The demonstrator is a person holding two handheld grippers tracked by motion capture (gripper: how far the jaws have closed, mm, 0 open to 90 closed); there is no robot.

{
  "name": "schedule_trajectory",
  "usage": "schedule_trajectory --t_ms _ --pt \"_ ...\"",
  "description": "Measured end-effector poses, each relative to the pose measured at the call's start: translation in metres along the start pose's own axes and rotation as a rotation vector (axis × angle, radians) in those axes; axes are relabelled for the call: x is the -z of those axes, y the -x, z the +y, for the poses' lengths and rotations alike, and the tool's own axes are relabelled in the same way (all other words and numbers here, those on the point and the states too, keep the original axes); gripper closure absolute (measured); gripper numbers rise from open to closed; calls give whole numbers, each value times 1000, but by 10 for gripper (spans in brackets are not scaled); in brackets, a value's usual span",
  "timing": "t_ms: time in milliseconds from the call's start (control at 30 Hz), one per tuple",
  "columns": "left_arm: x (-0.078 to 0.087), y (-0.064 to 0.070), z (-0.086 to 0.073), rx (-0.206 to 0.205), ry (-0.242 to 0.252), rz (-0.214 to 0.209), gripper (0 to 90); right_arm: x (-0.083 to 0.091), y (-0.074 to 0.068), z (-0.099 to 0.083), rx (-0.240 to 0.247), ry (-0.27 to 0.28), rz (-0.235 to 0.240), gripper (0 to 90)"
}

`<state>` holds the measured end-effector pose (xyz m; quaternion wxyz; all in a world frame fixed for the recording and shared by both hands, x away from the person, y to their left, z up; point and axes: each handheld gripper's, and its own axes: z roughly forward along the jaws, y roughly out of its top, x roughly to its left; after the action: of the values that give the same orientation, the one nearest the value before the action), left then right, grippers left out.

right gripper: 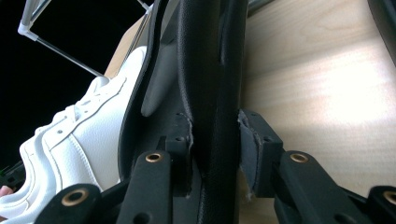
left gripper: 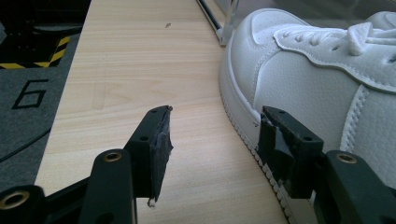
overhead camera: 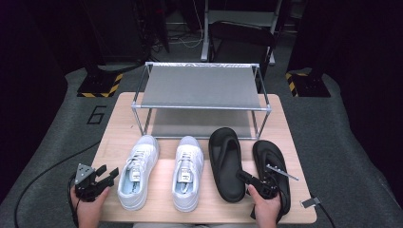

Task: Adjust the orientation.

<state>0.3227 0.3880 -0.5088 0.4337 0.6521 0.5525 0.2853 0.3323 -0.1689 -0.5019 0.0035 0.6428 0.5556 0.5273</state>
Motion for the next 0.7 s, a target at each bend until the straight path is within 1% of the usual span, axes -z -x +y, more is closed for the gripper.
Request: schedule_trajectory --t_ms 33,67,100,133,200,300,433,467,500,533,567,600,633,667,700 --pt "0 0 0 1 2 0 436 0 -2 1 -18 -16 -5 669" --pt "0 0 0 0 -3 -2 436 -1 -2 3 -12 -7 -3 670" --pt "0 -1 0 -2 -8 -2 437 -1 -3 5 -10 -9 -9 670" --pt "1 -1 1 -2 -11 -4 436 -3 -2 6 5 -5 -3 670" --pt "1 -1 1 -2 -11 -5 437 -5 -6 12 -6 -5 -3 669" --pt "1 -1 1 -1 -9 -4 436 -10 -11 20 10 -6 3 669" --pt "1 -1 1 1 -11 -6 437 -21 -19 33 1 -1 23 669" --pt "1 -1 1 0 -13 -8 437 -25 -20 36 10 -4 16 669" --pt "1 -2 1 1 -13 -8 437 -30 -20 39 7 3 18 669" --pt "2 -2 1 1 -11 -7 437 -34 -21 42 -7 -10 21 669" --pt "2 -2 1 1 -10 -7 437 -38 -21 45 -22 -9 28 669" --pt "1 -2 0 6 -1 -4 437 -42 -21 47 -17 -13 38 669" --pt "1 -2 0 8 5 -3 437 -47 -23 50 -33 -9 46 668" --pt "2 -3 0 7 -7 -6 437 -49 -24 52 -43 -13 47 668" --pt "2 -3 0 8 -8 -7 437 -53 -25 54 -49 -11 50 669"
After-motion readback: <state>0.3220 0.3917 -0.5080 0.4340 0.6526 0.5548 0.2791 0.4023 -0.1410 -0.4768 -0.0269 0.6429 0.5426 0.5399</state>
